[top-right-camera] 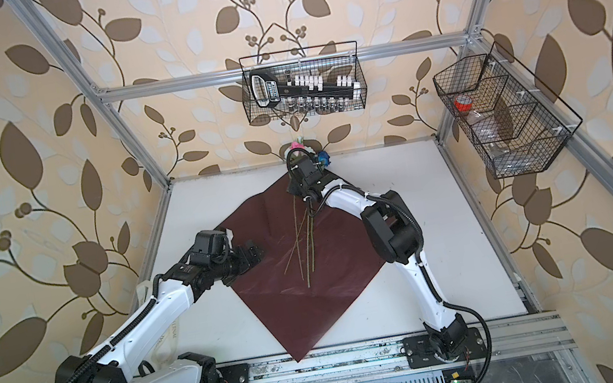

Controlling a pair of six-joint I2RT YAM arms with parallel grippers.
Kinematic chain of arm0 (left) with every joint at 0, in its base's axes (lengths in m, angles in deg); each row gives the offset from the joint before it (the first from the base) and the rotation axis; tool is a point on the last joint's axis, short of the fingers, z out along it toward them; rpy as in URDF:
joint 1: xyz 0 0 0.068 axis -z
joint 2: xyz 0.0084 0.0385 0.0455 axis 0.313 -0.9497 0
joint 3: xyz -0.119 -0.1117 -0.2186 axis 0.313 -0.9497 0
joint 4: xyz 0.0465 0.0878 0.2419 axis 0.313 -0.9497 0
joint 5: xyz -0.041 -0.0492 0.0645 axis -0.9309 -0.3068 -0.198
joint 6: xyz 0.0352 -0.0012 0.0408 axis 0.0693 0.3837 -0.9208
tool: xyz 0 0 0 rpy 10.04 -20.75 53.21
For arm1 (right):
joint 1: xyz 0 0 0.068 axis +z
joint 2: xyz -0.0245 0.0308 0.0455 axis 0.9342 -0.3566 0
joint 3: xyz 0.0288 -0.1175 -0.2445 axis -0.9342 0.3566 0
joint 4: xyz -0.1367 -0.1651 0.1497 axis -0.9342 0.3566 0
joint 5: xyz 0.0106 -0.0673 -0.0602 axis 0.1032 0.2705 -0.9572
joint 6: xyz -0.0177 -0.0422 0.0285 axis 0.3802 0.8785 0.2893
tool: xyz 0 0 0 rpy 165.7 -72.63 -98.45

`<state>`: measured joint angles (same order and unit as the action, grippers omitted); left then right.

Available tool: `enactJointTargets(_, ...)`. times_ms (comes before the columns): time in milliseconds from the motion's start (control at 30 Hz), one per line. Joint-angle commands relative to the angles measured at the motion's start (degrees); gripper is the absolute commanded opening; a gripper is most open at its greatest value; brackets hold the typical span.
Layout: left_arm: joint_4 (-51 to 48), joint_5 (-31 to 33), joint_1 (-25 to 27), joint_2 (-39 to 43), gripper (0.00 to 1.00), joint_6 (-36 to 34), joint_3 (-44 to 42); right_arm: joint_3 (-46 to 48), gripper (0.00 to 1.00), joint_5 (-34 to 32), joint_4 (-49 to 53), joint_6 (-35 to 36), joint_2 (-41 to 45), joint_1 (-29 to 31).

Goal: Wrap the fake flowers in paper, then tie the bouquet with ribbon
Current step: 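Carry the pink rose onto the bunch on the sheet with right gripper, then release the rose and move the right gripper to the sheet's nearer corner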

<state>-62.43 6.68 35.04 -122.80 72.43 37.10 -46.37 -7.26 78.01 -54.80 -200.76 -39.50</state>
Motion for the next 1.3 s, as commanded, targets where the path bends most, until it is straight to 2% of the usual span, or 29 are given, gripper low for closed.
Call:
enactJointTargets(0, 1.2, -0.1, -0.4, 1.3, 0.99, -0.2, -0.2, -3.0, 0.00, -2.1, 1.8, 0.9, -2.7, -0.1)
enactJointTargets(67, 1.0, 0.0, -0.4, 1.2, 0.99, -0.3, -0.1, -3.2, 0.02, -2.6, 1.9, 1.1, -3.2, -0.1)
enactJointTargets(267, 0.2, 0.8, -0.4, 1.9, 0.99, -0.4, 0.0, -3.0, 0.20, -3.2, 2.4, 1.8, -2.6, -0.2)
enactJointTargets(367, 0.0, 1.1, -0.4, 2.4, 0.99, -0.5, 0.1, -2.5, 0.25, -3.1, 2.4, 2.2, -1.5, -0.2)
enactJointTargets(833, -3.3, 1.4, -0.4, 5.3, 0.99, 0.4, -1.9, 7.8, 0.32, -3.4, -0.5, 4.4, 11.1, -0.1)
enactJointTargets(933, -5.4, 2.0, -0.4, 6.6, 0.99, 1.1, -2.9, 11.0, 0.33, -3.2, -0.5, 7.5, 15.4, 0.3)
enactJointTargets(1133, -13.5, 2.3, -0.4, 9.3, 0.99, 3.0, -4.5, 24.9, 0.41, -5.6, -2.7, 18.7, 28.9, 3.5)
enactJointTargets(1200, -16.0, 1.0, -0.4, 10.5, 0.99, 3.3, -5.3, 30.4, 0.43, -8.3, -2.3, 22.8, 33.7, 6.0)
enactJointTargets(1267, -18.6, -0.2, -0.4, 12.1, 0.99, 4.0, -6.2, 36.5, 0.49, -13.8, -1.7, 26.2, 38.8, 9.7)
